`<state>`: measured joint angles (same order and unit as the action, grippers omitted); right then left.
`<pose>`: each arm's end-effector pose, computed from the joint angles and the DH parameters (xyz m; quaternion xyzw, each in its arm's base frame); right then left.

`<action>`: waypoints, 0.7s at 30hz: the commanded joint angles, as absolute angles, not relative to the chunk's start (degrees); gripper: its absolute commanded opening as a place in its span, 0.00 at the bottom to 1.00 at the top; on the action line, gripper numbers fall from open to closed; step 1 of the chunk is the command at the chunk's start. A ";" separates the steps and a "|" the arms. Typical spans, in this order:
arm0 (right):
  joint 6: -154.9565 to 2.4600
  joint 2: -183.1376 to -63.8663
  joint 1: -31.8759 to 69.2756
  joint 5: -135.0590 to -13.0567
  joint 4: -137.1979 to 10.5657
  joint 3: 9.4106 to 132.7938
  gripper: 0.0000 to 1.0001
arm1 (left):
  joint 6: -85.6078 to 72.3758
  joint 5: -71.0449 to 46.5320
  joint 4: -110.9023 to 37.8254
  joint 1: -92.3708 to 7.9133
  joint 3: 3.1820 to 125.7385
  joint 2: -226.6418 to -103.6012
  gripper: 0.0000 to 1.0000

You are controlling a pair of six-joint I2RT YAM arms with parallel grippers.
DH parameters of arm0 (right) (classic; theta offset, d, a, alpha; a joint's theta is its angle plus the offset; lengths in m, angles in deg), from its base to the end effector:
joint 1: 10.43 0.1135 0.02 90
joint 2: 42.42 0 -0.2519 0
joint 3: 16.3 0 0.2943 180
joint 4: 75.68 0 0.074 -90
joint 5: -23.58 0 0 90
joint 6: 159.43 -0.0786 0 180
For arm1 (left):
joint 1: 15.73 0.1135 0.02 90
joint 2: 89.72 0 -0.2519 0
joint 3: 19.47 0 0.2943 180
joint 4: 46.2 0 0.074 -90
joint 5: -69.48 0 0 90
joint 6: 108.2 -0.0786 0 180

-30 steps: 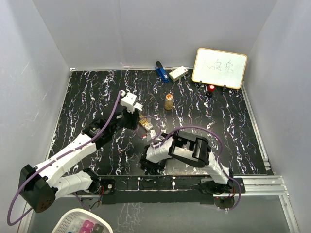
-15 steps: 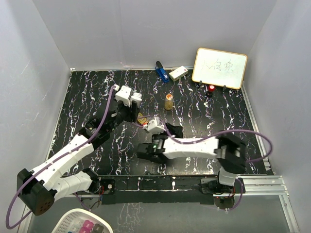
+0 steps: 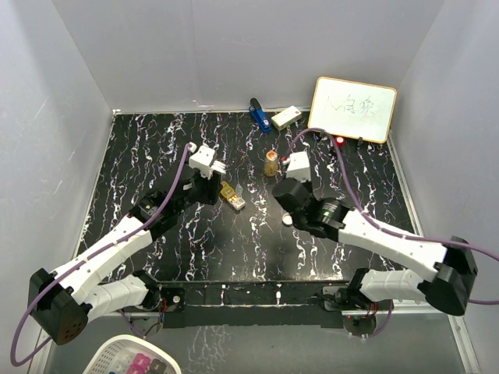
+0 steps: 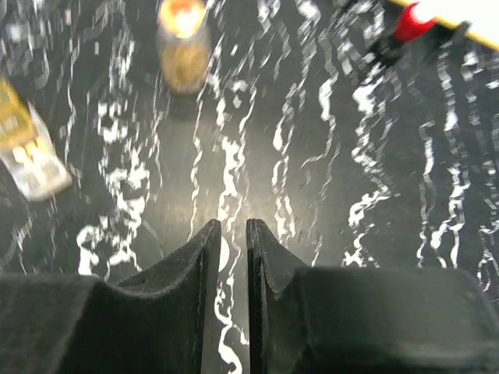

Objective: Sort the pills into containers
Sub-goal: Pick up the lid of the pill bottle at the center of the board.

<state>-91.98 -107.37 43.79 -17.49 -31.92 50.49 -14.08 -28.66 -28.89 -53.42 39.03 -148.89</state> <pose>0.2240 0.2095 0.2672 -0.0645 0.8458 -0.0662 0.5255 0.2676 -0.1927 0.2795 0.1931 0.7845 -0.1556 0.5683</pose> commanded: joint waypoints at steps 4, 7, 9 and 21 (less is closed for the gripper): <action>-88.24 -112.06 39.56 -38.08 -40.34 44.53 0.16 | -13.09 -27.74 -29.41 -53.52 37.53 -146.22 0.00; -88.16 -113.36 38.29 -41.90 -40.93 43.59 0.13 | -12.63 -26.26 -30.00 -53.51 36.83 -145.69 0.00; -88.34 -114.55 38.01 -43.86 -41.66 42.97 0.13 | -12.26 -24.96 -31.62 -53.52 35.86 -144.84 0.00; -86.81 -121.72 34.55 -51.91 -44.80 41.93 0.25 | -11.59 -10.79 -44.58 -53.52 26.92 -141.64 0.00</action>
